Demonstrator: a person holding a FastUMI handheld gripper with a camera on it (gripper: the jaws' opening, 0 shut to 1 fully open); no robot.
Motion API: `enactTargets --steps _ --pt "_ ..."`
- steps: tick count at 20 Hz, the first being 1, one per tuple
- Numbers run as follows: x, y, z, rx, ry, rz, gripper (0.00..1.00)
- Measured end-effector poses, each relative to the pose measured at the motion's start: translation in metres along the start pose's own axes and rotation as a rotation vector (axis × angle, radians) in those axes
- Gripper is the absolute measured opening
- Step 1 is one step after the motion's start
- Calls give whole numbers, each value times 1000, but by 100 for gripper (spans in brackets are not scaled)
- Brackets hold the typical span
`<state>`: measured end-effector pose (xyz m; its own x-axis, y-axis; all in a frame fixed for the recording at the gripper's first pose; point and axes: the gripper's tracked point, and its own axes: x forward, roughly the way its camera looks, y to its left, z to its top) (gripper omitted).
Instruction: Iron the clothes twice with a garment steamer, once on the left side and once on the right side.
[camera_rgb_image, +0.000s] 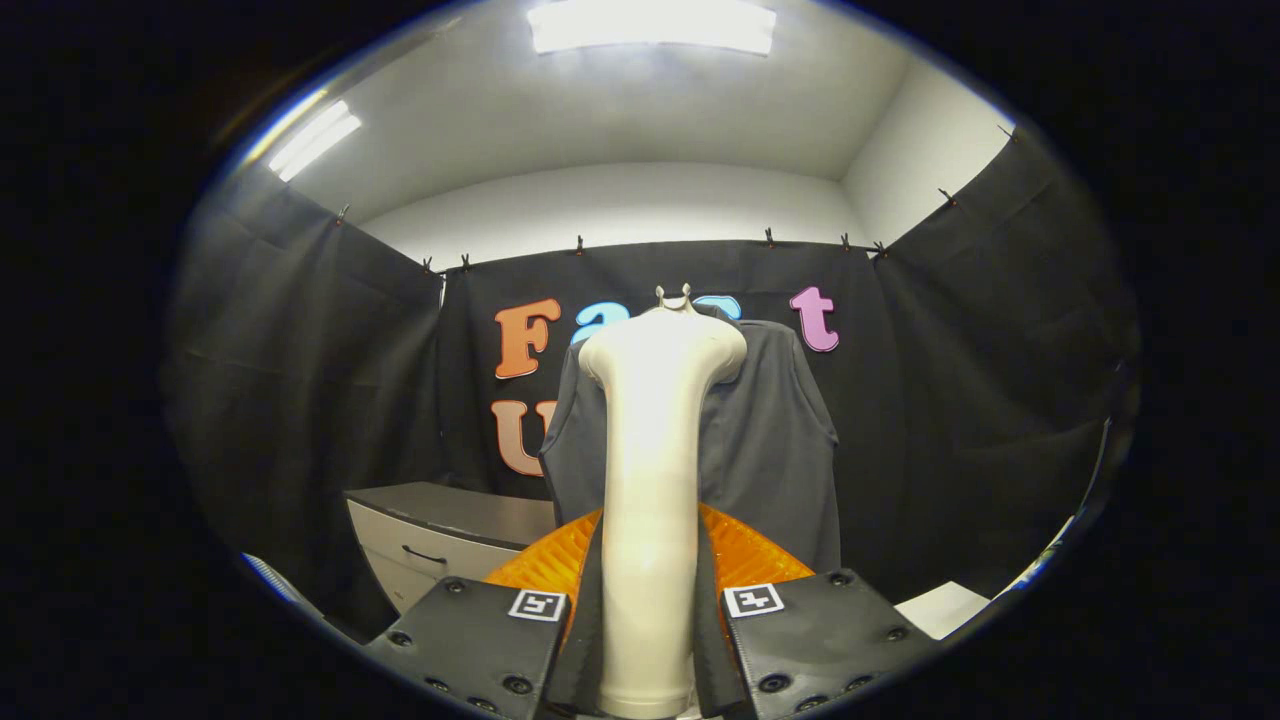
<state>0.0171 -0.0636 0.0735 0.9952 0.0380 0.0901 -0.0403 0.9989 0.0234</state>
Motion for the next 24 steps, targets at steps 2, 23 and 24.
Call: enactTargets --steps 2,23,24 --pt "-1 3 1 6 0 6 43" --pt "3 1 -6 38 10 -5 43" --pt "2 0 -6 38 9 -6 43"
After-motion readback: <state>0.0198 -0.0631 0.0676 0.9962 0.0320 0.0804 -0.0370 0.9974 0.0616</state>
